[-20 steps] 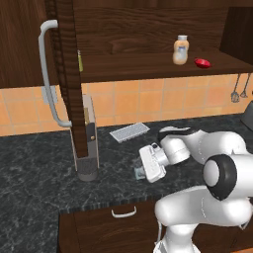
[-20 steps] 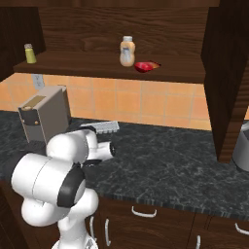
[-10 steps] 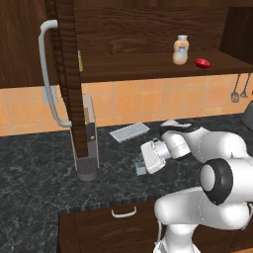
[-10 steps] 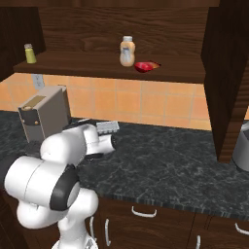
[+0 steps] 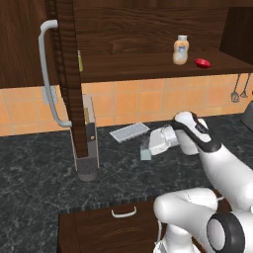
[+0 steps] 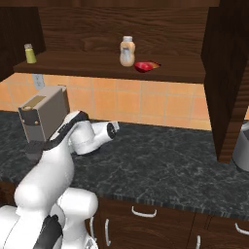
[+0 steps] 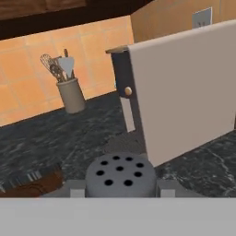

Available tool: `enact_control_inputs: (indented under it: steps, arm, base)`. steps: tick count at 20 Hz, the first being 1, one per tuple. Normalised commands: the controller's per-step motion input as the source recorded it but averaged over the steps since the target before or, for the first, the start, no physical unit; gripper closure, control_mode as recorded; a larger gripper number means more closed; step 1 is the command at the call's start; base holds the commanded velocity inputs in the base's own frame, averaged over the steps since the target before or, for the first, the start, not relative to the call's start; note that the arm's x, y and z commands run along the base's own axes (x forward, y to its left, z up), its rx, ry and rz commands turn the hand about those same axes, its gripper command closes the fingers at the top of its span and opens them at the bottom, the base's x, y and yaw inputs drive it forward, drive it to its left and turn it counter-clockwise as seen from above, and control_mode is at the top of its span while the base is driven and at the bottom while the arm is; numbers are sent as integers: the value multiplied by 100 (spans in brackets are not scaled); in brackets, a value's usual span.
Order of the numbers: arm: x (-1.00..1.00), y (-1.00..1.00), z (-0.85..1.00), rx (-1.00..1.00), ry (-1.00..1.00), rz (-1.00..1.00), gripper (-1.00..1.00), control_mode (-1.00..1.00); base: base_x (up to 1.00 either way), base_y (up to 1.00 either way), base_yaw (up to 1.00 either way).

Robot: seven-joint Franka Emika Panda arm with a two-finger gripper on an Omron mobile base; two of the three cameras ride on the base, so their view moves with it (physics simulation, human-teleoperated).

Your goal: Put the shaker and condiment bottle from the counter next to their counterparts in the cabinet.

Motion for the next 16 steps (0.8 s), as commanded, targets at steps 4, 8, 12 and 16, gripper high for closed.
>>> enact_control_inputs:
  steps: [4,8,12,16]
  arm:
    - [-78,0,76,0,-8,-34,100,-100]
    - [-37,13,99,3,-4,-29,100,-100]
    - [-23,27,100,6,-5,-22,100,-100]
    - [-4,4,100,2,0,-16,100,-100]
  base:
    - [0,0,0]
    - [0,0,0]
    - [0,0,0]
    - [0,0,0]
